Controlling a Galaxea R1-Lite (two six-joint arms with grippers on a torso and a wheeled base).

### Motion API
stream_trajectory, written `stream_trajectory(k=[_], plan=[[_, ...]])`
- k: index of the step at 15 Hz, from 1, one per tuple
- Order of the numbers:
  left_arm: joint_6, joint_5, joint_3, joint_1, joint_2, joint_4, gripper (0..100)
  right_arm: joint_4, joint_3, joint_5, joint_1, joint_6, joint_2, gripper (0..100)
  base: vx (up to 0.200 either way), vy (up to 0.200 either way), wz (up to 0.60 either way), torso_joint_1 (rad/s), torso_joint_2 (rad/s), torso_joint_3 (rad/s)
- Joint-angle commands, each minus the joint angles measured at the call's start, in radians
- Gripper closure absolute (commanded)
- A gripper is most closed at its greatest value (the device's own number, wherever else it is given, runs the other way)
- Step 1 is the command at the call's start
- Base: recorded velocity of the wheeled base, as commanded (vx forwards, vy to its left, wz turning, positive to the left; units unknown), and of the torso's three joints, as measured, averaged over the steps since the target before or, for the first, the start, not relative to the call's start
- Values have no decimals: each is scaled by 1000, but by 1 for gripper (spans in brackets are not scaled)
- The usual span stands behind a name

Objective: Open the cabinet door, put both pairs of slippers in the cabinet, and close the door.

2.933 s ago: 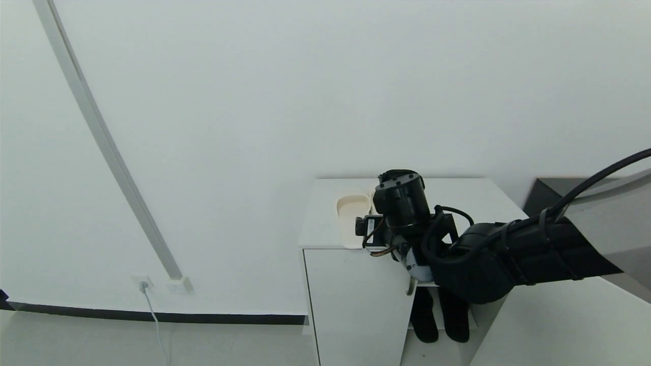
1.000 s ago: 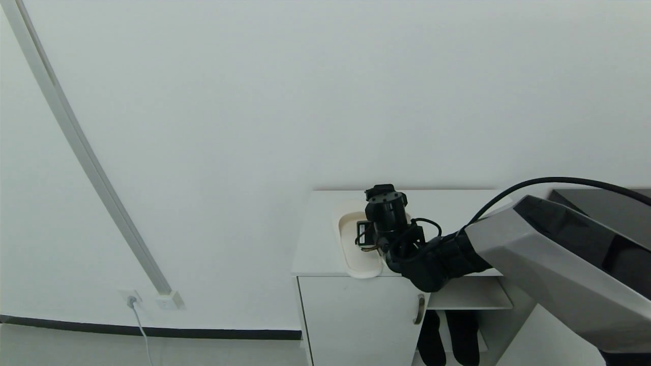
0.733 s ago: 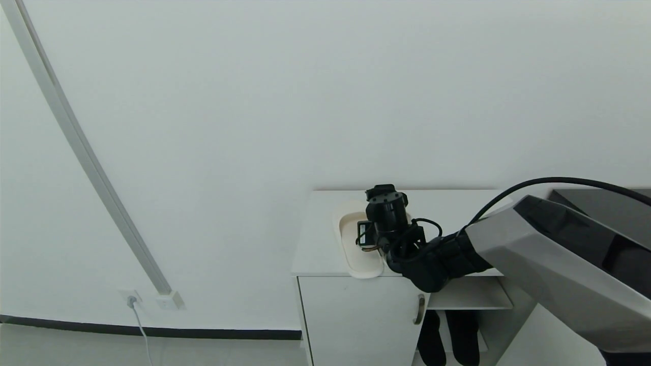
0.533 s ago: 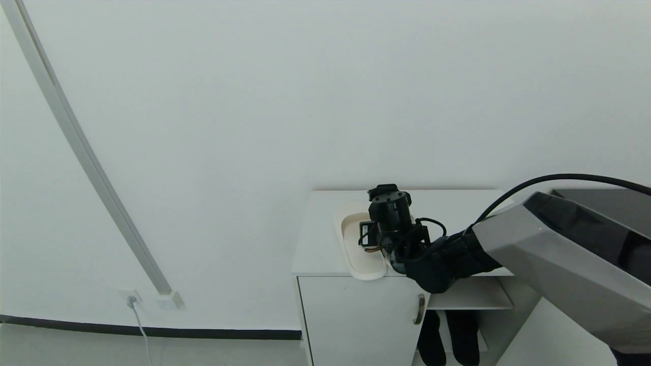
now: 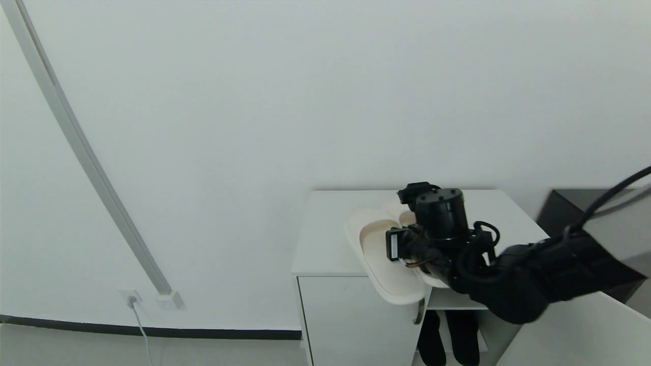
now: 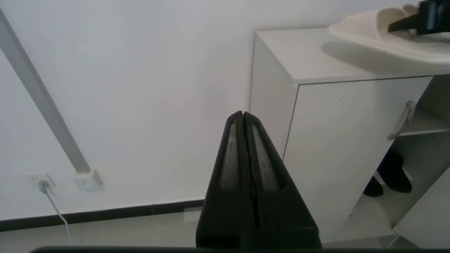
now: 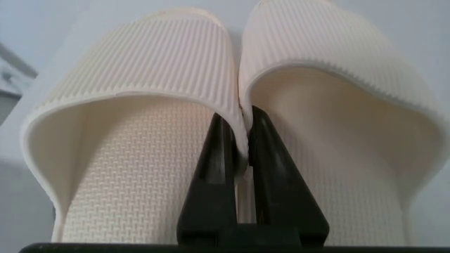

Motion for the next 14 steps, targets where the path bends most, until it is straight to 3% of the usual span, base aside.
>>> stream_trajectory(k=[1,4,11,14], plan=[[3,-1,0,0,1,0,100,-51,265,52,42,-17,-291,100,0,0,0,0,0,0],[3,-1,0,0,1,0,100,-47,402,93,82,-15,-443,100,0,0,0,0,0,0],[1,-1,0,1,1,0,100,-24,402,96,122,-12,-423,100,0,0,0,0,0,0],[0,-1,0,0,1,0,100,-24,406,96,128,-10,-418,100,-200,0,0,7,2,1]])
